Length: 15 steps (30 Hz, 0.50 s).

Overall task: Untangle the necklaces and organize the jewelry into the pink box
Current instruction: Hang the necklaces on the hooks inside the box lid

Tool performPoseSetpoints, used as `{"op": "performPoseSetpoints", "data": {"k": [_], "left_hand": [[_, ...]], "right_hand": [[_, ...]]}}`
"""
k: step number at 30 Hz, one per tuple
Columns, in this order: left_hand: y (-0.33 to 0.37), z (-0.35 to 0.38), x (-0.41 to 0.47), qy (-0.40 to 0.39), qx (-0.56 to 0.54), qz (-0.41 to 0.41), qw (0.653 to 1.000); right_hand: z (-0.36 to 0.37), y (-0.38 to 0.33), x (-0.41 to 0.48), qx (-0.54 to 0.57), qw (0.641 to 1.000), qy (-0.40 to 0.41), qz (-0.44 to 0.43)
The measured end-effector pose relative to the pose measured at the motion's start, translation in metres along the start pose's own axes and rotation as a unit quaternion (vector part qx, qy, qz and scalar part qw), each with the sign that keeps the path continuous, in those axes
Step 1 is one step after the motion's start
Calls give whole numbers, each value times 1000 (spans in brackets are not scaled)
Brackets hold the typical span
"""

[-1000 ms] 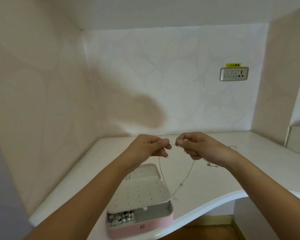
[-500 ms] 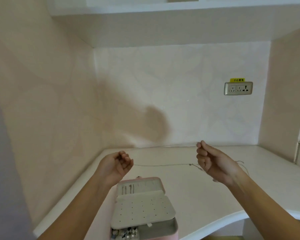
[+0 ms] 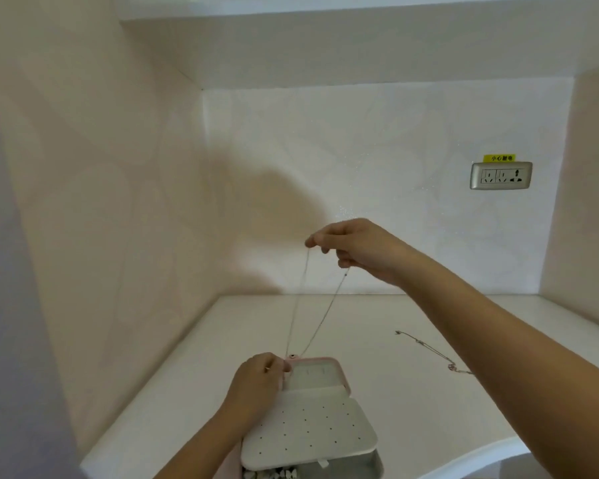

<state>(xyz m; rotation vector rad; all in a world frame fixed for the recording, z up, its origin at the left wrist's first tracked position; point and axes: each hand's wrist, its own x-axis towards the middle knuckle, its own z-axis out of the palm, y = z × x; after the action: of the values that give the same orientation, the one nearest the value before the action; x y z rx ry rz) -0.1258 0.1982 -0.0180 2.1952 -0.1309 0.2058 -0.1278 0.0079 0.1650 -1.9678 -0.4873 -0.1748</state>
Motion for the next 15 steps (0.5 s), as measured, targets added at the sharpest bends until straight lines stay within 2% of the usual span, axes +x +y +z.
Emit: {"op": "performPoseSetpoints", "data": {"k": [4, 8, 11, 15], "left_hand": [[-14, 10, 2, -28, 221, 123, 967], [-13, 11, 2, -24, 263, 152, 952], [-11, 11, 1, -24, 280, 136, 950], [-12, 11, -4, 21, 274, 160, 948]], "right_hand": [[4, -23, 17, -173, 981, -84, -4], [5, -28, 30, -299, 948, -112, -5], [2, -30, 35, -323, 941, -104, -14], [-7, -31, 40, -328, 941, -78, -41]]}}
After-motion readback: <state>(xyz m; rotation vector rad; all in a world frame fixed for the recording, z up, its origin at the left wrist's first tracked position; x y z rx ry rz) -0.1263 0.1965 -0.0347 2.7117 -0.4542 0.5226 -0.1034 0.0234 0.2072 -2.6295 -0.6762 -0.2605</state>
